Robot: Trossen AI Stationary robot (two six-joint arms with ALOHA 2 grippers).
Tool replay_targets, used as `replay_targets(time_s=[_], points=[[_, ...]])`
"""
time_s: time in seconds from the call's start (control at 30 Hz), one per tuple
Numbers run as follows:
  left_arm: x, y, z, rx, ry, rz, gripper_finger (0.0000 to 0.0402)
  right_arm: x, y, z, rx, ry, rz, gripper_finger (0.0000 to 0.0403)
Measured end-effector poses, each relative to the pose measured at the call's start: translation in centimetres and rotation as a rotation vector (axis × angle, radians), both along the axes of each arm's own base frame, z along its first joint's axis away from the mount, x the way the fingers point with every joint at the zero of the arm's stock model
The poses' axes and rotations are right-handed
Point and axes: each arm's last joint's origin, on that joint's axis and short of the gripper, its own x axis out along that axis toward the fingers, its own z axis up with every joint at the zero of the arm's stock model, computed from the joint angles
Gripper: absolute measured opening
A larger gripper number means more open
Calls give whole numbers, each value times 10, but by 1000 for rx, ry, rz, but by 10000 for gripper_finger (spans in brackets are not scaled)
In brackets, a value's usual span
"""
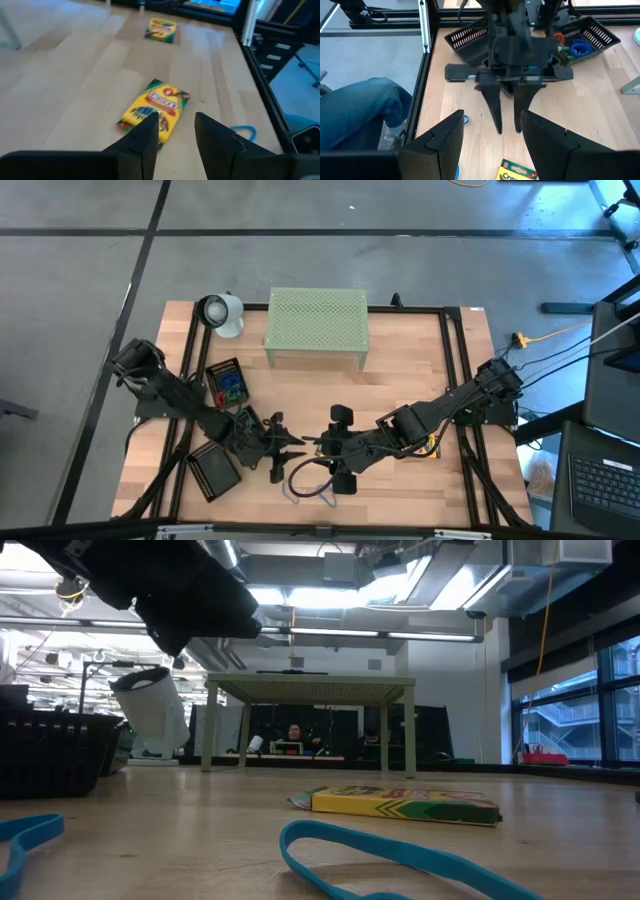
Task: Pick & Place Office Desk Supplies
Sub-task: Put the right crayon box into the bottom black bin
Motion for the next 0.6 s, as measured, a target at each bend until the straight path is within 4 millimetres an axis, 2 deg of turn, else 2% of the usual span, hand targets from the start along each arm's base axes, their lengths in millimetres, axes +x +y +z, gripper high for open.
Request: replay_targets(time_s=[0.27,0.4,0.6], points=[[4,-10,-5,70,-48,-78,140,3,2,4,28,-49,0,199],[7,-6,-4,154,-61,-90,147,5,3,8,52,-89,0,199],[11,1,-3,124,-68,-56,150,7,4,10,131,-108,-23,199]])
